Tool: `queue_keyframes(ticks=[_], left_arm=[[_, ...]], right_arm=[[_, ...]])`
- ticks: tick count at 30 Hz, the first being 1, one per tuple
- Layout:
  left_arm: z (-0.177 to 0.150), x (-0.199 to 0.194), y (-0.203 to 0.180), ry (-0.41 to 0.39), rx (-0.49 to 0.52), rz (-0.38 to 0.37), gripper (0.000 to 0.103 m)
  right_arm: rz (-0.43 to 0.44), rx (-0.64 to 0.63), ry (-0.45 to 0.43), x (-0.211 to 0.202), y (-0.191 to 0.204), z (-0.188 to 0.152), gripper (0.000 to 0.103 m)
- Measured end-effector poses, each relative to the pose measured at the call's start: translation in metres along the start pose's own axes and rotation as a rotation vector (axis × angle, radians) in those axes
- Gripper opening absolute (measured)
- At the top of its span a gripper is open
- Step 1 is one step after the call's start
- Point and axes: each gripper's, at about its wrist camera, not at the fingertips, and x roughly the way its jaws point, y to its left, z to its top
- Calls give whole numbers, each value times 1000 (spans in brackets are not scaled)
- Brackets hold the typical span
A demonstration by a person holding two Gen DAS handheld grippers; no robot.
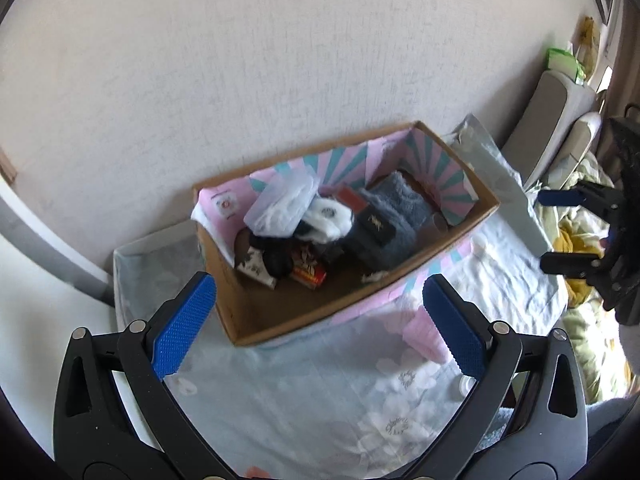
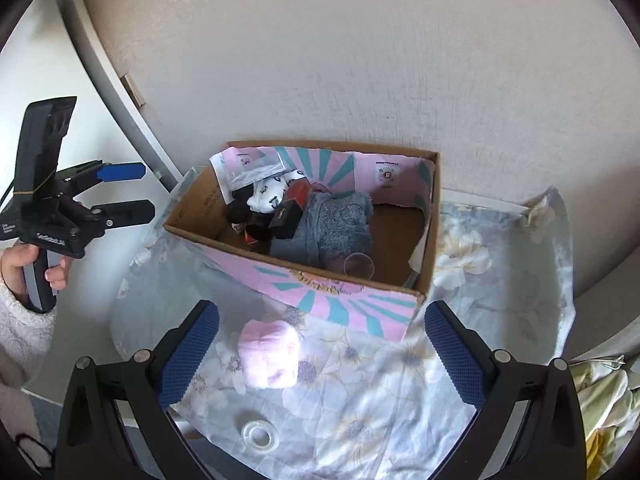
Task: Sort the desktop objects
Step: 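Move both tools back toward the pink sock and tape roll, then grasp the pink fluffy sock with left tool while right tool grasps clear tape roll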
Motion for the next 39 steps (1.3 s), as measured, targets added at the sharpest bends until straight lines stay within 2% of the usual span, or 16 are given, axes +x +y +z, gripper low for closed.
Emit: queue_keyframes(ticks=[6, 12, 17, 22, 26, 27, 31, 33, 36, 38, 39], left_arm=[[-17, -7, -10, -11, 1, -45, 103], [-32, 9, -31, 1, 28, -110, 103], [-55, 40, -56, -4, 48, -152, 103], [-74, 71, -80, -20, 99, -155, 103], [-84, 94, -94, -21, 126, -170, 103], [-85, 99, -96, -17, 131, -174, 102], [-88, 111, -103, -21, 148, -179, 101], [-89, 113, -105, -29, 152, -182, 99], [-90, 116, -107, -21, 164, -185, 90], [-92, 120, -108, -8, 174, -185, 79], [-92, 122, -108, 2, 176, -193, 77]], right_arm=[[-58, -10, 43, 2, 7, -19, 103], [-82, -39, 95, 19, 21, -55, 103], [-62, -36, 71, 31, 36, -100, 103], [-76, -85, 41, 49, 59, -149, 102], [-99, -134, 27, 60, 71, -168, 97], [-107, -145, 26, 63, 73, -172, 95], [-96, -156, 13, 69, 75, -179, 73], [-99, -162, 11, 72, 76, -180, 71], [-100, -173, 8, 74, 79, -182, 58], [-94, -177, 9, 75, 80, -183, 49], [-96, -183, 9, 76, 82, -183, 46]])
